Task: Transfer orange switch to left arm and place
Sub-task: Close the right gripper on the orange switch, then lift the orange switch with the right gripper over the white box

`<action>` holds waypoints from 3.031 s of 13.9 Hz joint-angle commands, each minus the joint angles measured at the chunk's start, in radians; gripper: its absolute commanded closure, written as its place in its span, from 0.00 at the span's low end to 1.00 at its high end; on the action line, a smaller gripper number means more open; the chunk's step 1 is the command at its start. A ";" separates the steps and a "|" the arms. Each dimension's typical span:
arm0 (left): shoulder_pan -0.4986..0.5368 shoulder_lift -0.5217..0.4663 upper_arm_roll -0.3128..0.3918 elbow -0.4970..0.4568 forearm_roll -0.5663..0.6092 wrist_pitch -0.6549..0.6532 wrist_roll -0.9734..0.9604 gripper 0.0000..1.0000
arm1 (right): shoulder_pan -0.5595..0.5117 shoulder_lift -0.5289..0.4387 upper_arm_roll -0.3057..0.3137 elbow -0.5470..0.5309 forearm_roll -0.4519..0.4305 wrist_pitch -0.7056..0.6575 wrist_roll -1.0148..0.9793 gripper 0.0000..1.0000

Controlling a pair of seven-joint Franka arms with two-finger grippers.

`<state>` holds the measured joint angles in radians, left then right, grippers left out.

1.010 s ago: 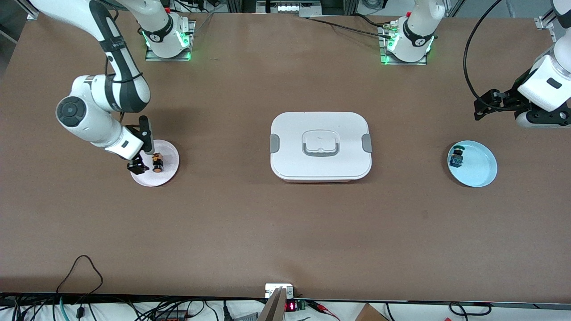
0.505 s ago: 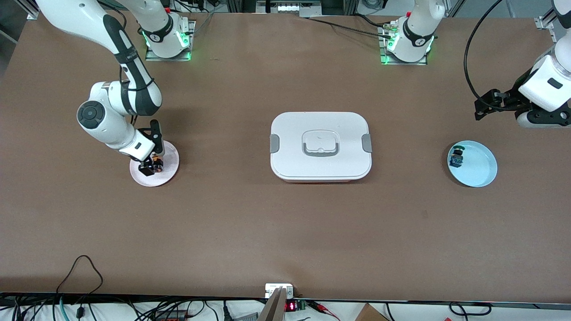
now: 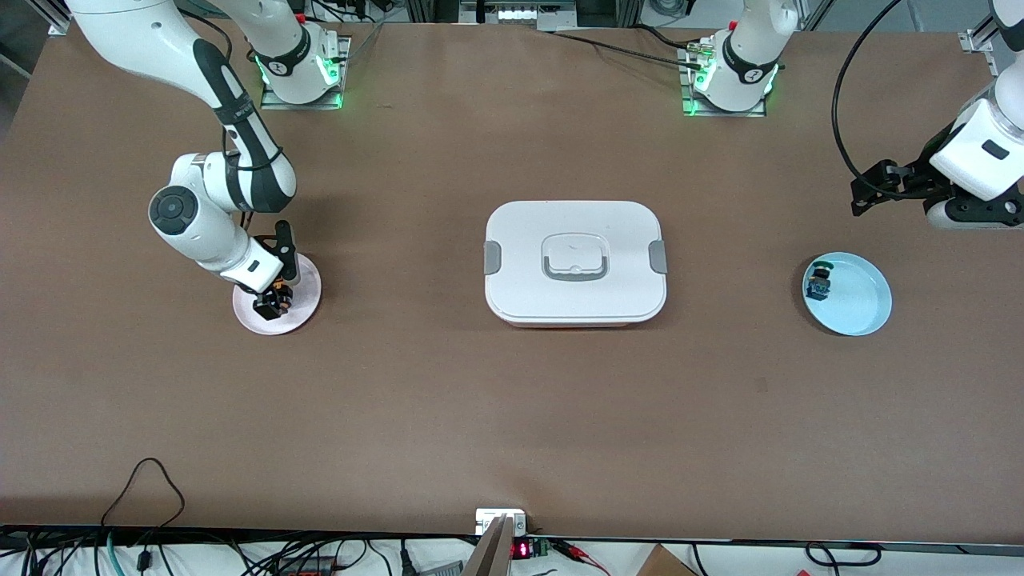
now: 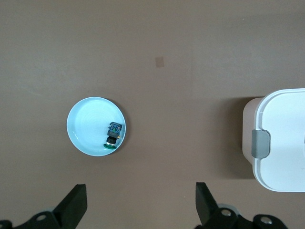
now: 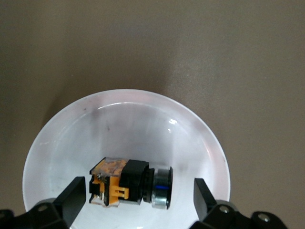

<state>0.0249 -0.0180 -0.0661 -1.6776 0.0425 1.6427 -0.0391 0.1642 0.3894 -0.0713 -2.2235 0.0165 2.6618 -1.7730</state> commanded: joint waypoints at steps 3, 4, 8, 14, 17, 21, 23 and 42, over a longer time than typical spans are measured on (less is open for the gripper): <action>0.001 0.015 -0.003 0.033 0.025 -0.024 0.001 0.00 | 0.000 0.014 0.001 -0.008 -0.006 0.059 -0.028 0.00; 0.001 0.015 -0.003 0.033 0.025 -0.024 0.001 0.00 | 0.000 0.014 0.001 -0.008 -0.004 0.061 -0.028 0.00; 0.001 0.015 -0.003 0.033 0.025 -0.024 0.001 0.00 | 0.000 0.034 0.001 -0.013 -0.006 0.090 -0.028 0.00; 0.001 0.015 -0.003 0.033 0.025 -0.024 0.001 0.00 | 0.000 0.034 0.001 -0.015 -0.006 0.101 -0.028 0.19; 0.001 0.015 -0.003 0.033 0.025 -0.024 0.001 0.00 | 0.000 0.034 0.002 -0.013 -0.006 0.101 -0.026 0.61; 0.001 0.015 -0.003 0.033 0.025 -0.024 0.001 0.00 | 0.000 0.016 0.002 -0.010 -0.006 0.086 -0.037 0.86; 0.001 0.015 -0.003 0.033 0.025 -0.024 0.001 0.00 | 0.000 -0.016 0.013 0.001 -0.004 0.014 -0.036 0.91; -0.010 0.032 -0.004 0.033 0.010 -0.047 0.002 0.00 | 0.109 -0.089 0.130 0.277 0.958 -0.543 -0.055 0.92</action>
<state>0.0213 -0.0119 -0.0676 -1.6774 0.0425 1.6284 -0.0391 0.2439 0.2932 0.0600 -1.9718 0.8393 2.1329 -1.8041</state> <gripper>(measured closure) 0.000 0.278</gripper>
